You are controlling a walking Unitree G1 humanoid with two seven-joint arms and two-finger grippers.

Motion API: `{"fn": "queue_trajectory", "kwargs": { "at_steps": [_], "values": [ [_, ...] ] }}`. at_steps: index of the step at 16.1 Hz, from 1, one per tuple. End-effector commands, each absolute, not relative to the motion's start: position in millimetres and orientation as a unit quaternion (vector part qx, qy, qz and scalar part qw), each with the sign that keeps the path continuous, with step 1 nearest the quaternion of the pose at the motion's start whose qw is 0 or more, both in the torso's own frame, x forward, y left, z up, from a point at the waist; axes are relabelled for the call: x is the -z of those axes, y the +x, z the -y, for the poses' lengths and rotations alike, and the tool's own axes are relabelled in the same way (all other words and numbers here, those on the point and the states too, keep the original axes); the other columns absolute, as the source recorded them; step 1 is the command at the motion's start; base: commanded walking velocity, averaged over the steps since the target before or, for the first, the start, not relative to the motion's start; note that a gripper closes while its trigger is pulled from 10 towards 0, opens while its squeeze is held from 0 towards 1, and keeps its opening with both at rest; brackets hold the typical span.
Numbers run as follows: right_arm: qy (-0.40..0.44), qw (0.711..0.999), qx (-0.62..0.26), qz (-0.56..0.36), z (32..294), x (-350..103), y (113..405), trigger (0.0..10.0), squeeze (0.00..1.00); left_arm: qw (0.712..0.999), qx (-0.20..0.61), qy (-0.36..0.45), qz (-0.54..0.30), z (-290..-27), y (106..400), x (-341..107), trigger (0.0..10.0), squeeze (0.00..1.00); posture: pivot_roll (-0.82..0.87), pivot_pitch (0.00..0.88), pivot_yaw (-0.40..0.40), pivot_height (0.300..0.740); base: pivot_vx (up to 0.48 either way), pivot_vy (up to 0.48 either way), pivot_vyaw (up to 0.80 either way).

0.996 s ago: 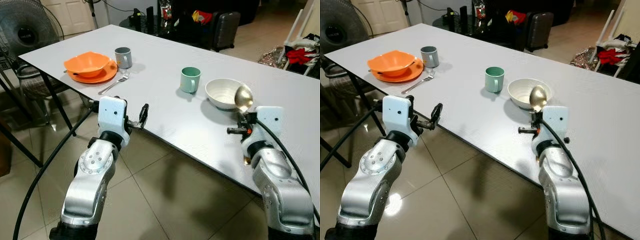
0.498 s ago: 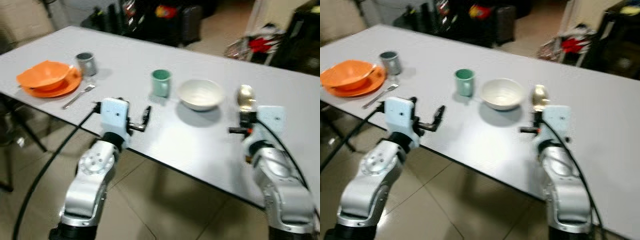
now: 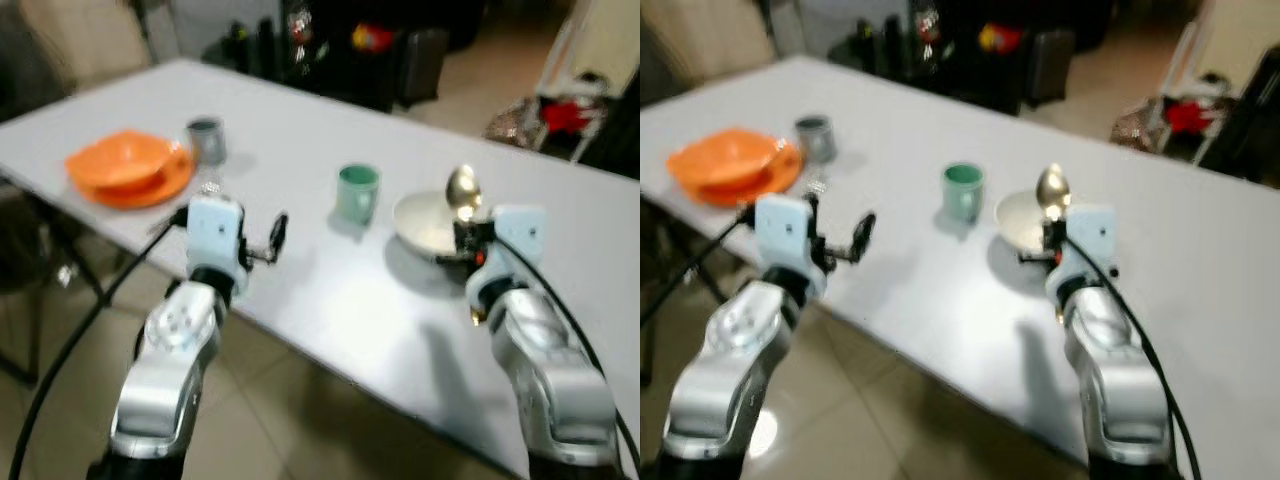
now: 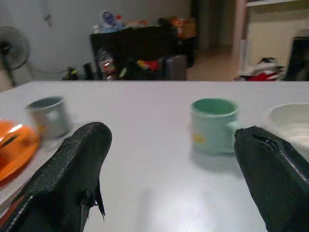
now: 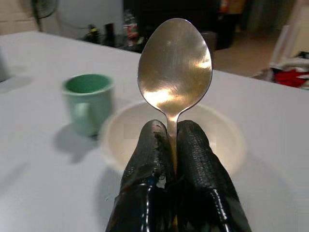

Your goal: Setting the table

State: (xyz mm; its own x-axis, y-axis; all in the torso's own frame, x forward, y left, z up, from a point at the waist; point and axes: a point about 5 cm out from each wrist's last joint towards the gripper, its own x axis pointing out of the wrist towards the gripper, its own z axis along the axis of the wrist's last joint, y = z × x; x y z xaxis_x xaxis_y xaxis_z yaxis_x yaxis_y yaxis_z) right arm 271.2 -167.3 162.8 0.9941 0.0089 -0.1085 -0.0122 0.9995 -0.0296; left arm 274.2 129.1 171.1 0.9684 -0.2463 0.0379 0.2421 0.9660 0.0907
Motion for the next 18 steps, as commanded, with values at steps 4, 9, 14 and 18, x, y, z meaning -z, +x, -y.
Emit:
{"fn": "queue_trajectory", "kwargs": {
  "at_steps": [4,9,14,18],
  "values": [
    [-0.027,0.998,0.010,-0.060,183,-167,272,10.0,0.00,0.984,0.170,0.039,0.024,-117,271,-172,10.0,0.00,-0.11,0.000,0.043,0.740,0.164,0.000,0.00],
    [-0.014,0.993,-0.037,-0.114,191,-174,290,10.0,0.00,0.966,0.251,0.058,0.019,-113,268,-173,10.0,0.00,-0.13,0.000,0.064,0.740,0.000,0.000,0.00],
    [-0.009,0.962,-0.111,-0.248,196,-153,309,10.0,0.00,0.890,0.437,0.117,-0.056,-108,253,-156,10.0,0.00,-0.15,0.000,0.072,0.740,0.000,0.000,0.00],
    [-0.016,0.955,-0.115,-0.273,197,-156,335,10.0,0.00,0.873,0.472,0.108,-0.061,-101,249,-158,10.0,0.00,-0.15,0.000,0.082,0.740,0.000,0.000,0.00]
  ]
}}
